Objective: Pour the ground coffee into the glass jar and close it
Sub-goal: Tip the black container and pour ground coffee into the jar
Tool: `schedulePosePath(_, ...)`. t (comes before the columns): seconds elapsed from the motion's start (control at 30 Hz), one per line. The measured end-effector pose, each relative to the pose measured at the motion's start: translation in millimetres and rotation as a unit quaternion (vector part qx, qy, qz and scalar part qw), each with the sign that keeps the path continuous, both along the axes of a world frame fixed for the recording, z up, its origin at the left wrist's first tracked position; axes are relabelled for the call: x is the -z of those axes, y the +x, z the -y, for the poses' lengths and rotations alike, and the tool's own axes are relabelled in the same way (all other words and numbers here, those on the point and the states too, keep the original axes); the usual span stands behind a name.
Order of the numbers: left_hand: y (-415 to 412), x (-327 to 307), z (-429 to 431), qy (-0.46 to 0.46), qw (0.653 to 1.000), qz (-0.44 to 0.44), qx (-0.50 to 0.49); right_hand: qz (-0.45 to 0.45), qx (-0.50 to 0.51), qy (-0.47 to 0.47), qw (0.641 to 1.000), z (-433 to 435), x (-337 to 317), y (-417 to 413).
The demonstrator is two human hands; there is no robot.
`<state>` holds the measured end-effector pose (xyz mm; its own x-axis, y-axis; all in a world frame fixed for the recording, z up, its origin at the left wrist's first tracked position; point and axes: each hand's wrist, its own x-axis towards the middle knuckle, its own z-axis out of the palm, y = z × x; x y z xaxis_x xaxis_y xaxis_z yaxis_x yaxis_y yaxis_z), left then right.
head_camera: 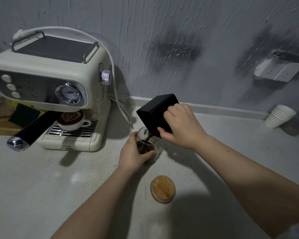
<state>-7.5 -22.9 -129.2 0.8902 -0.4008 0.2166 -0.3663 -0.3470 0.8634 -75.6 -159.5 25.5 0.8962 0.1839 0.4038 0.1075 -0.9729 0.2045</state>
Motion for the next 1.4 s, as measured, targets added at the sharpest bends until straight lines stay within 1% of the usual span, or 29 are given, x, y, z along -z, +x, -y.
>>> schedulePosePath(0.33, -1.7, 2.1, 0.5, 0.017, 1.0, -0.002, -0.009, 0.006, -0.006, -0.007, 1.0, 1.2, 4.1, 0.6)
schedulePosePath(0.53, -2.0, 1.1, 0.2, 0.011, 1.0, -0.004, -0.014, 0.011, -0.011, -0.013, 1.0, 3.6, 3.9, 0.0)
schedulePosePath(0.87, -0.6, 1.6, 1.1, 0.012, 1.0, -0.004, -0.013, -0.003, -0.027, -0.05, 0.998, 2.5, 4.1, 1.7)
schedulePosePath(1.4, -1.7, 2.5, 0.5, 0.014, 1.0, -0.004, -0.011, -0.017, -0.043, -0.06, 0.997, -0.8, 1.3, -0.6)
